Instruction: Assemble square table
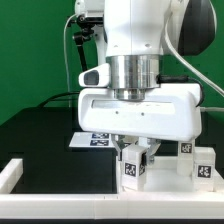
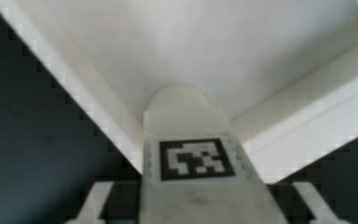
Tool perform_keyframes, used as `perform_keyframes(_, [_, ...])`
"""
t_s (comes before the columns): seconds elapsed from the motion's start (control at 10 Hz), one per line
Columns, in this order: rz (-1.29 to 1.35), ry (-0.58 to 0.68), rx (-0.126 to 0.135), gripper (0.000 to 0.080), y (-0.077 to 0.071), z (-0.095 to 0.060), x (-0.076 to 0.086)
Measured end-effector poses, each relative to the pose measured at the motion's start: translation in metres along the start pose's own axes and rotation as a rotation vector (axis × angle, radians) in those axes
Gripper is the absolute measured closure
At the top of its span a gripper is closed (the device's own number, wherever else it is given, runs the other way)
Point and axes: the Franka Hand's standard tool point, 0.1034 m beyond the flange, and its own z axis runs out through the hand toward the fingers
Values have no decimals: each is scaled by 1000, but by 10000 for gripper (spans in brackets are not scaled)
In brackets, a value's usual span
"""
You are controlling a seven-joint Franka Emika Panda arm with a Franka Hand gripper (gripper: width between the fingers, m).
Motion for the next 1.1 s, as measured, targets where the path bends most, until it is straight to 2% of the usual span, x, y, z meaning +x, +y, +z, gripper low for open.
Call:
perform_keyframes(0.2, [401,-26,-8,507,1,0,-4])
perform_keyframes(0.4, [717,-92,45,508,2,1,-1])
perform_keyframes(0.5, [773,-109,58,508,4,2,0])
perform_keyframes(0.6, [848,-114,54,508,3,2,0])
perform_keyframes(0.7, [850,-115,54,508,3,2,-1])
perform_keyframes(0.8, [809,-112,55,326,3,2,-1])
perform_keyframes(0.9, [642,-86,58,211,0,1,0])
perform_keyframes(1.0, [417,-65,61,211,-2,2,-2])
perform_keyframes(1.1, [206,-55,66,160,-3,4,-5])
